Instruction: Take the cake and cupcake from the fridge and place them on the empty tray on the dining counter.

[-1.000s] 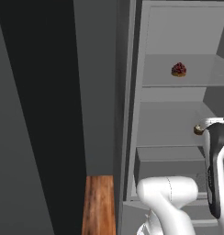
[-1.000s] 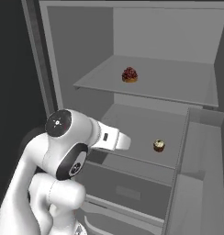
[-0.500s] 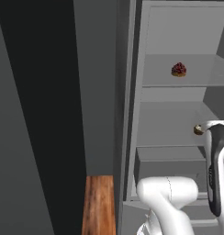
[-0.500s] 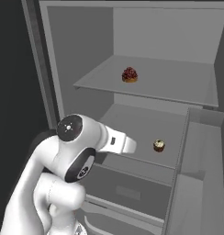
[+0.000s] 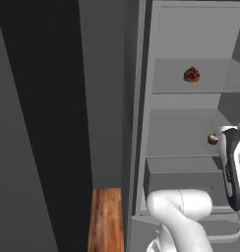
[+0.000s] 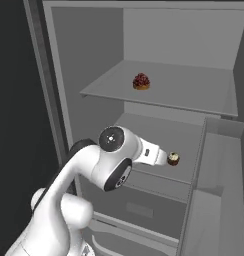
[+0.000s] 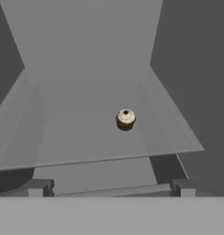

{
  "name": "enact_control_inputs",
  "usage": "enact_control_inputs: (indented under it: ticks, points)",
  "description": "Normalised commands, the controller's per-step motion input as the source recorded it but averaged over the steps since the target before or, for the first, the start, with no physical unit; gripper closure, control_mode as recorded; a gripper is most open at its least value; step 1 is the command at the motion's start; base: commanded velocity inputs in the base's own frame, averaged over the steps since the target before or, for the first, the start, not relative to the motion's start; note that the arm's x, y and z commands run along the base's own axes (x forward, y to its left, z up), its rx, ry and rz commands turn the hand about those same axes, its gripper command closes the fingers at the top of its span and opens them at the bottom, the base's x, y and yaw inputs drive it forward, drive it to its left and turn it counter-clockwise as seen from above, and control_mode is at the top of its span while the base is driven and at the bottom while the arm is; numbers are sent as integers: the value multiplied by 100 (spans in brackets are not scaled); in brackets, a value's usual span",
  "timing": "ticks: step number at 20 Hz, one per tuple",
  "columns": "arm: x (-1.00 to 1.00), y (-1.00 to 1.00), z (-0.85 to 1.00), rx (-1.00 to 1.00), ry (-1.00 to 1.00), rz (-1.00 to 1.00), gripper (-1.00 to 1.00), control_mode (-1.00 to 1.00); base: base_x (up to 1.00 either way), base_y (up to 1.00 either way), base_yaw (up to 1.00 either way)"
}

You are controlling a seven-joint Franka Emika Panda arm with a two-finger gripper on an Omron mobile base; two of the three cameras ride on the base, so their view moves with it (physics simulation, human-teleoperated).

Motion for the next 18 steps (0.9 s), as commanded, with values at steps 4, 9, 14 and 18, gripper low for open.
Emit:
enact_control_inputs:
  ticks: [4, 9, 14, 18]
  points:
    - [75, -43, -22, 1, 22, 0, -100, -100, 0, 0, 0]
    - [54, -22, -35, 0, 13, 0, -100, -100, 0, 0, 0]
    - [35, -15, -49, 0, 0, 0, -100, -100, 0, 0, 0]
    - [13, -21, -55, 0, 0, 0, -100, -100, 0, 0, 0]
